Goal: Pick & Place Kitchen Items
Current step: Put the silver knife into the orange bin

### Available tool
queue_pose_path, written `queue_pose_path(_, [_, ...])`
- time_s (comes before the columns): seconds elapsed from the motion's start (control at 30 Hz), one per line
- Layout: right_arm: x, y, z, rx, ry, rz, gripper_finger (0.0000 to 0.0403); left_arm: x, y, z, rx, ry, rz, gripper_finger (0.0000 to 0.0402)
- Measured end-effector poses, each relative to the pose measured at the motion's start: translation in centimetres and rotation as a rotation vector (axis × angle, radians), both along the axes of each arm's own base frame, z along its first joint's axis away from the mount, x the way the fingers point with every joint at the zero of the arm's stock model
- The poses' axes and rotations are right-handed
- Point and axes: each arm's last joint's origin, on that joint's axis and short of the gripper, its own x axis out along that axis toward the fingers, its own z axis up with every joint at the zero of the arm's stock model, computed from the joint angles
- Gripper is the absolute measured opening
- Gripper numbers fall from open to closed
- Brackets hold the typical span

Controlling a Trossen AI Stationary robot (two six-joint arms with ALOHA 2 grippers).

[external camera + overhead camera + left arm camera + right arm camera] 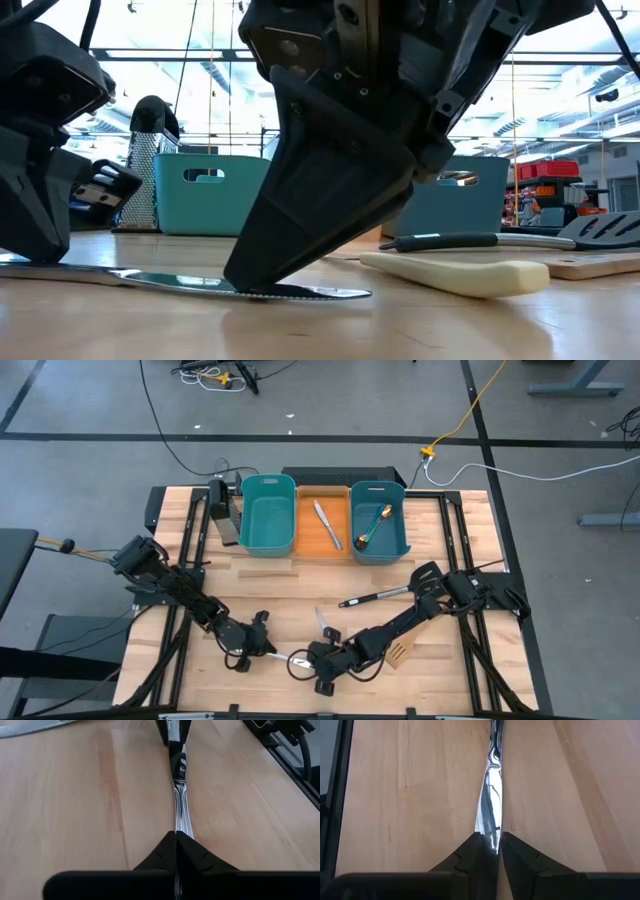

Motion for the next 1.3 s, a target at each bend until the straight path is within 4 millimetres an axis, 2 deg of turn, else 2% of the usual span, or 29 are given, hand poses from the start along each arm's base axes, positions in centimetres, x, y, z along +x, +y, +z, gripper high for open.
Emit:
queue_pose_path(0.37, [0.0, 0.0, 0.0, -0.009, -0.006, -0.020, 0.0089, -0.2, -0.6, 0.3, -0.020, -0.031, -0.040, 0.0112])
queue_pose_path(0.57, [0.1, -0.2, -0.1, -0.006, -0.005, -0.030, 0.0089, 0.1, -0.9, 0.9, -0.074, -0.073, -0.043, 0.0145])
queue_pose_path(0.73, [0.1, -0.2, -0.1, -0.007, -0.005, -0.031, 0.0089, 0.8, -1.7, 1.4, -0.067, -0.061, -0.052, 0.0145])
queue_pose_path(1.0, [0.1, -0.2, -0.1, -0.018, -0.012, -0.041, 0.0089, 2.6, -4.0, 2.8, 0.164, 0.128, 0.003, 0.0127])
queue_pose_path(1.13, [0.1, -0.2, -0.1, -0.024, -0.016, -0.047, 0.0089, 3.1, -4.4, 3.5, 0.169, 0.150, 0.052, 0.0126])
queue_pose_path(1.3, [0.1, -0.3, -0.1, -0.030, -0.017, -0.043, 0.0089, 3.1, -4.1, 2.9, 0.150, 0.200, 0.114, 0.0126])
